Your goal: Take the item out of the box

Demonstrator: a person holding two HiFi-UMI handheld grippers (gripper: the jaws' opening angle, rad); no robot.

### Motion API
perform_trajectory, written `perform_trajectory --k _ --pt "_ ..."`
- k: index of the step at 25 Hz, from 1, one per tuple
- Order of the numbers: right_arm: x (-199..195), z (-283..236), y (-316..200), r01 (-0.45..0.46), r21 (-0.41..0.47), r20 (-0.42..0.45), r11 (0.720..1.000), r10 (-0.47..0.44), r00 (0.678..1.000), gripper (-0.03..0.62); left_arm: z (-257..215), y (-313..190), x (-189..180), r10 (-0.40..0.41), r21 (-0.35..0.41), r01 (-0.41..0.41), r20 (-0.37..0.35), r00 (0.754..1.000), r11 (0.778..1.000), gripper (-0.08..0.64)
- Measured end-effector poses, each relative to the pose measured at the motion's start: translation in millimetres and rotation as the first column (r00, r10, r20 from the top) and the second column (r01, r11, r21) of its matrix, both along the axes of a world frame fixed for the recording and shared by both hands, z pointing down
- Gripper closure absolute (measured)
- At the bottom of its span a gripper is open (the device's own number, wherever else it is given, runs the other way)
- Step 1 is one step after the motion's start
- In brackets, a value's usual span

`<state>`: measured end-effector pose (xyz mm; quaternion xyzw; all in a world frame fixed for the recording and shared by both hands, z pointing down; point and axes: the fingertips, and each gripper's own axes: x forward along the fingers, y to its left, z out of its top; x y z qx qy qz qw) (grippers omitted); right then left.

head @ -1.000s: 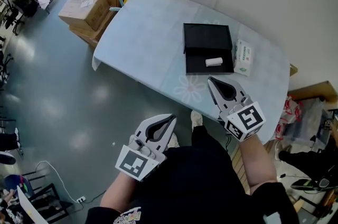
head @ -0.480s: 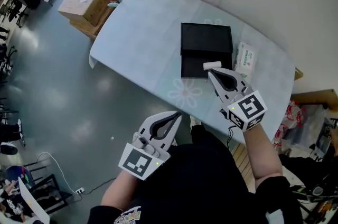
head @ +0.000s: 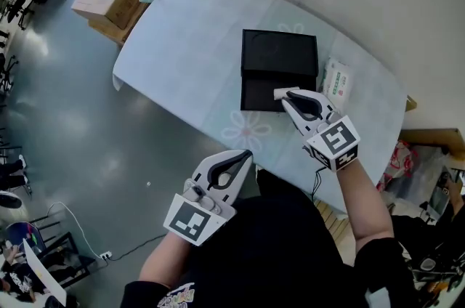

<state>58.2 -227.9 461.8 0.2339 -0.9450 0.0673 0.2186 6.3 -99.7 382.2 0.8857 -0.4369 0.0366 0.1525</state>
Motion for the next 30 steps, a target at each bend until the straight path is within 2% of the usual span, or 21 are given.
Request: perform_trajectory --k 6,10,14,19,23,26,30 --pt "2.5 31.2 -13.8 0.066 -0.006 -0.113 0.998 -0.066 0.991 0.515 9.7 -12.7 2.8 0.002 -0.023 -0.002 -0.012 1.0 1.0 0.552" --pt "5.5 63.0 -20.4 0.16 -0.011 -0.254 0.987 -0.157 0.954 0.488 17.5 -18.4 4.8 0.003 -0.038 -0.003 -0.017 1.0 0.999 0.552" --pt "13.1 96.8 -25.2 0.247 -0.037 -0.393 0.968 -0.241 0.887 0.452 22.6 -20.2 5.8 -0.001 -0.059 0.0 -0.021 1.0 0.998 0.552" --pt "19.5 132.0 -31.8 0.332 -0.063 -0.529 0.941 -0.314 0.788 0.429 27.3 -21.6 0.8 -0.012 -0.076 0.01 -0.026 1.0 0.997 0.552" --pt "26.3 158.3 -34.5 0.397 -0.092 -0.627 0.913 -0.362 0.69 0.416 31.6 -22.2 -1.4 -0.025 -0.083 0.022 -0.032 0.999 0.996 0.552" --pt "31.2 174.4 -35.3 0.433 -0.122 -0.672 0.893 -0.395 0.626 0.406 34.5 -21.1 -2.7 -0.038 -0.089 0.035 -0.034 0.999 0.995 0.551" --pt "32.6 187.4 -35.9 0.442 -0.163 -0.7 0.882 -0.419 0.579 0.397 37.7 -18.2 -9.5 -0.057 -0.099 0.053 -0.036 0.998 0.994 0.552"
